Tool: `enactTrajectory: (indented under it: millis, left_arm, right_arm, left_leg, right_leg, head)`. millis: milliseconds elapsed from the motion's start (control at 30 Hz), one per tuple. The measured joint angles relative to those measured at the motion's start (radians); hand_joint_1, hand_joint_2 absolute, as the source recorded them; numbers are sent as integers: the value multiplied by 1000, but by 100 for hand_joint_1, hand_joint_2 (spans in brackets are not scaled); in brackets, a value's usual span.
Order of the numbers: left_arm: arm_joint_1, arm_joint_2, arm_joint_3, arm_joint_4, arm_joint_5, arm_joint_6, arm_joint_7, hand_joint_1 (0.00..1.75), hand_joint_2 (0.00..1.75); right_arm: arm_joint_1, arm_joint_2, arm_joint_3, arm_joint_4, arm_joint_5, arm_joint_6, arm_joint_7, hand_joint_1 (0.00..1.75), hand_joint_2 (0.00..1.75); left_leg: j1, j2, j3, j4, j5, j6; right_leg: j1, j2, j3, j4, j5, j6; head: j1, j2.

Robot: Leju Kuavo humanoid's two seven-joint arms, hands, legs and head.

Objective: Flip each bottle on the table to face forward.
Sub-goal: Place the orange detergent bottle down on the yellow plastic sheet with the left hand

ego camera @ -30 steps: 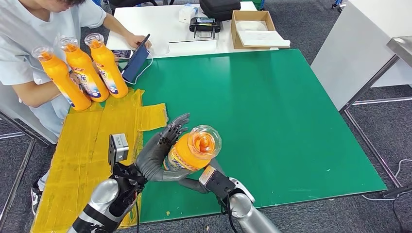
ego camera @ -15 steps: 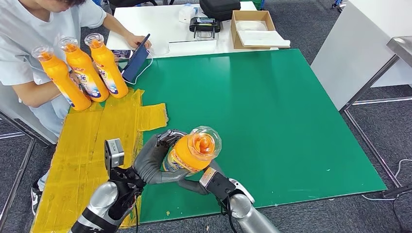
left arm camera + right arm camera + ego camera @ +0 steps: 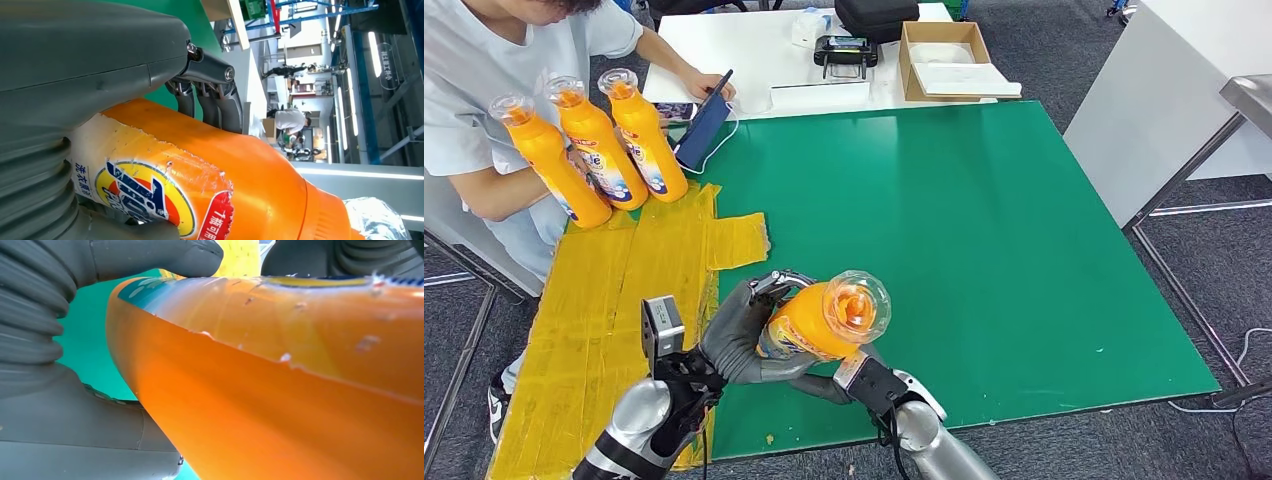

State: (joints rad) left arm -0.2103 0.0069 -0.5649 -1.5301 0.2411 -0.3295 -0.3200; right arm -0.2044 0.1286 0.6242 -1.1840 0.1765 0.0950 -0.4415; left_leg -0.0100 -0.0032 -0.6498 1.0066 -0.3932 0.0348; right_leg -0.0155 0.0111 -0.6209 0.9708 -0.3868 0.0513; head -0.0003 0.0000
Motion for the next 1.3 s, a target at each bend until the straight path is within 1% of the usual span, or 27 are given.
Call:
enactTrajectory:
  millis: [67, 100, 200, 233, 400, 533, 767, 1000, 1200, 1300]
  left_arm:
    - [0, 0, -2, 0, -8, 3, -1, 173, 175]
    - [-1, 0, -2, 0, -13, 6, -2, 144, 175]
    - [-1, 0, -7, 0, -41, 17, -10, 14, 175]
    - [-1, 0, -12, 0, -57, 23, -14, 0, 175]
    - [-3, -1, -45, 0, -173, 68, -40, 0, 175]
    - [-4, -1, -69, 0, -214, 87, -48, 0, 175]
    - [-11, -1, -88, 5, -217, 84, -42, 0, 175]
    - [-22, -1, -102, 24, -183, 66, -16, 0, 175]
    - [-25, -1, -107, 36, -176, 63, -12, 0, 175]
    - [-30, -1, -108, 42, -154, 54, 4, 0, 175]
  right_arm:
    - [0, 0, -1, 1, -4, 2, -1, 175, 175]
    - [0, 0, -2, 2, -6, 3, -1, 175, 175]
    - [1, 0, -5, 2, -10, 5, -1, 175, 175]
    - [1, 0, -6, 3, -10, 5, 0, 175, 175]
    - [9, -1, -11, 11, -10, 6, 11, 175, 175]
    - [18, -2, -16, 18, -10, 6, 13, 175, 175]
    - [26, -3, -21, 20, -9, 3, 11, 175, 175]
    - [28, -4, -21, 33, 2, -3, 11, 175, 175]
    - [28, -6, -21, 39, 7, -5, 11, 175, 175]
    - [28, -7, -21, 39, 22, -23, 11, 175, 175]
  left_leg:
    - [0, 0, 0, 0, 0, 0]
    - [0, 0, 0, 0, 0, 0]
    - [0, 0, 0, 0, 0, 0]
    - [0, 0, 0, 0, 0, 0]
    - [0, 0, 0, 0, 0, 0]
    - [0, 0, -1, 0, 0, 0]
    - [0, 0, -1, 0, 0, 0]
    - [0, 0, -1, 0, 0, 0]
    - [0, 0, -1, 0, 0, 0]
    - [0, 0, -1, 0, 0, 0]
  right_leg:
    - [0, 0, 0, 0, 0, 0]
    - [0, 0, 0, 0, 0, 0]
    - [0, 0, 0, 0, 0, 0]
    - [0, 0, 0, 0, 0, 0]
    - [0, 0, 0, 0, 0, 0]
    - [0, 0, 0, 0, 0, 0]
    - [0, 0, 0, 0, 0, 0]
    - [0, 0, 0, 0, 0, 0]
    - [0, 0, 0, 0, 0, 0]
    - [0, 0, 0, 0, 0, 0]
  head:
    - [0, 0]
    - [0, 0]
    - [0, 0]
    - [0, 0]
    - [0, 0]
    - [0, 0]
    - [0, 0]
    - [0, 0]
    - [0, 0]
    - [0, 0]
